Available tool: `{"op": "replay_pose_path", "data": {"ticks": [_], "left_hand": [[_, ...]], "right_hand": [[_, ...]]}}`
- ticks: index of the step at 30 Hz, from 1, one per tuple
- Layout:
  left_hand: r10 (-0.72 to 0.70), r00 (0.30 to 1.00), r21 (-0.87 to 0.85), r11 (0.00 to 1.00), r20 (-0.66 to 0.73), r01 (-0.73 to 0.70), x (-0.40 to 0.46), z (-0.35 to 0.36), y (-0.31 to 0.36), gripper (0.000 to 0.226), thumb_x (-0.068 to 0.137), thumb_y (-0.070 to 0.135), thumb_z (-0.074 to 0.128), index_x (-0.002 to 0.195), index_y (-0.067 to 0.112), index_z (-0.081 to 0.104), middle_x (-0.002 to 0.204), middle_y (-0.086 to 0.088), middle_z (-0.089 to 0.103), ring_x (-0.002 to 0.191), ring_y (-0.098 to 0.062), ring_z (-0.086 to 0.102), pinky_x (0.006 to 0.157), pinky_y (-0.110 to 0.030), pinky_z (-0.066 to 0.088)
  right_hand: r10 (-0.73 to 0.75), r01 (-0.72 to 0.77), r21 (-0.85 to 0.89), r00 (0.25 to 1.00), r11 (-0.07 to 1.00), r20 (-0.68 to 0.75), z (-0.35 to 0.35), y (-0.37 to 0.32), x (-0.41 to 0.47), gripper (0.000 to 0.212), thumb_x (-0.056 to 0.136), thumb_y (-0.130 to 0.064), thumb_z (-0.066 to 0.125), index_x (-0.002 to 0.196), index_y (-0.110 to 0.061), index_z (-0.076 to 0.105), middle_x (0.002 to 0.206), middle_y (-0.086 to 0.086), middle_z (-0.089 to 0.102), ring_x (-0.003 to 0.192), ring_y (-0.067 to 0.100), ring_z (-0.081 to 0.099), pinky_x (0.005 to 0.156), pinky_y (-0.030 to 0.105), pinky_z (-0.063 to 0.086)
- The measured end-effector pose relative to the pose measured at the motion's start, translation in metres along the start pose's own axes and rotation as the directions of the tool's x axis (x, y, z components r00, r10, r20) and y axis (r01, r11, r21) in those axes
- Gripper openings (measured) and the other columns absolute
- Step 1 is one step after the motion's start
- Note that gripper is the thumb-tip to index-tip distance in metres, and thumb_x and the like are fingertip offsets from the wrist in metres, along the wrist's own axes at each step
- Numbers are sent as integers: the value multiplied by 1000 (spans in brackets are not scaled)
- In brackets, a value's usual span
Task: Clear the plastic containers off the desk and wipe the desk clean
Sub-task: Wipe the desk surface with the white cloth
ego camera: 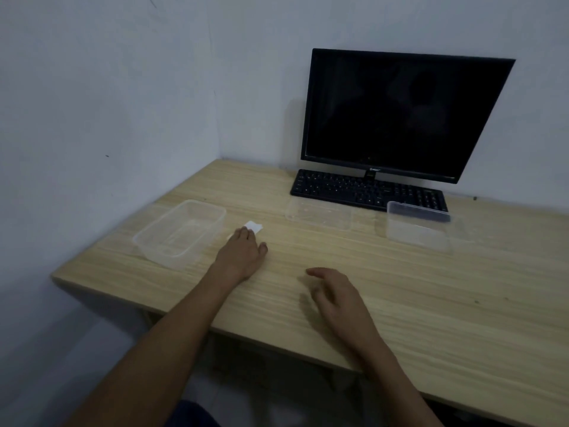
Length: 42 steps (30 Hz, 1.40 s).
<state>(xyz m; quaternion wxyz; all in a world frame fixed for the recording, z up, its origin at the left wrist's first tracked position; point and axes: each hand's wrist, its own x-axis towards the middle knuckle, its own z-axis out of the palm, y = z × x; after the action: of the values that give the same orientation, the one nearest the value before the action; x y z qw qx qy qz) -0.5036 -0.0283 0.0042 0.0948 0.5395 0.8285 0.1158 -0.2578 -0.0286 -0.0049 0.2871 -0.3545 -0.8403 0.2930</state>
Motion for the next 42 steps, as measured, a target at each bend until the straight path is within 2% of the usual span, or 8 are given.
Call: {"op": "replay_pose_path", "data": {"ticks": [4,7,10,18,25,30,38,42], "left_hand": [[93,995,-21,995,26,-93,-13,-7,-1,54,104,28,29,148,-2,22,157,-18,19,146,-28,16,118,-36,11],[254,966,-42,967,49,-252,-43,-7,4,51,105,28,29,150,5,24,159,-10,18,147,-20,15,117,-28,9],[328,941,4,944,79,-330,-72,-4,6,55,105,37,26,153,14,17,161,1,11,147,-7,7,112,-19,2],[102,994,-4,995,49,-102,-39,-9,-16,55,104,32,27,150,1,20,159,-16,15,147,-28,13,118,-37,12],[210,976,-22,978,62,-209,-41,-10,-11,51,104,28,29,150,5,23,159,-12,18,146,-25,16,118,-35,13],[166,981,118,977,103,-178,-93,-8,-15,55,105,35,22,154,13,9,162,-4,1,148,-13,1,119,-32,11],[45,997,340,938,56,-61,-89,-17,-39,53,105,27,28,152,8,11,158,-23,6,147,-34,8,119,-40,14],[78,995,401,911,58,-95,-85,-22,-33,53,104,17,34,151,7,11,154,-33,6,144,-44,8,119,-46,14]], "right_hand": [[-66,120,-314,982,942,178,8,-4,4,55,93,-57,36,143,-33,39,151,-14,35,142,2,19,113,23,18],[-66,129,-338,979,932,190,8,-7,3,75,82,-67,19,144,-31,38,153,-11,32,144,3,14,112,20,12],[-60,112,-339,985,934,163,9,-6,2,75,82,-66,18,143,-30,39,153,-10,32,144,3,14,110,18,10],[-89,148,-315,977,937,195,9,-6,2,66,86,-66,24,141,-33,42,150,-14,35,142,-1,15,110,17,11],[-135,233,-362,952,903,275,9,-12,0,54,96,-51,40,145,-29,37,154,-11,32,144,3,14,110,16,5],[-133,246,-382,945,891,299,10,-11,0,64,90,-61,30,145,-30,36,155,-11,29,144,3,12,111,17,7],[-147,243,-377,953,894,266,13,-6,0,64,89,-64,27,142,-32,40,153,-12,31,144,1,13,116,23,15],[-141,233,-370,955,899,260,13,-7,0,65,88,-65,26,142,-32,41,153,-12,32,143,0,13,116,22,14]]}}
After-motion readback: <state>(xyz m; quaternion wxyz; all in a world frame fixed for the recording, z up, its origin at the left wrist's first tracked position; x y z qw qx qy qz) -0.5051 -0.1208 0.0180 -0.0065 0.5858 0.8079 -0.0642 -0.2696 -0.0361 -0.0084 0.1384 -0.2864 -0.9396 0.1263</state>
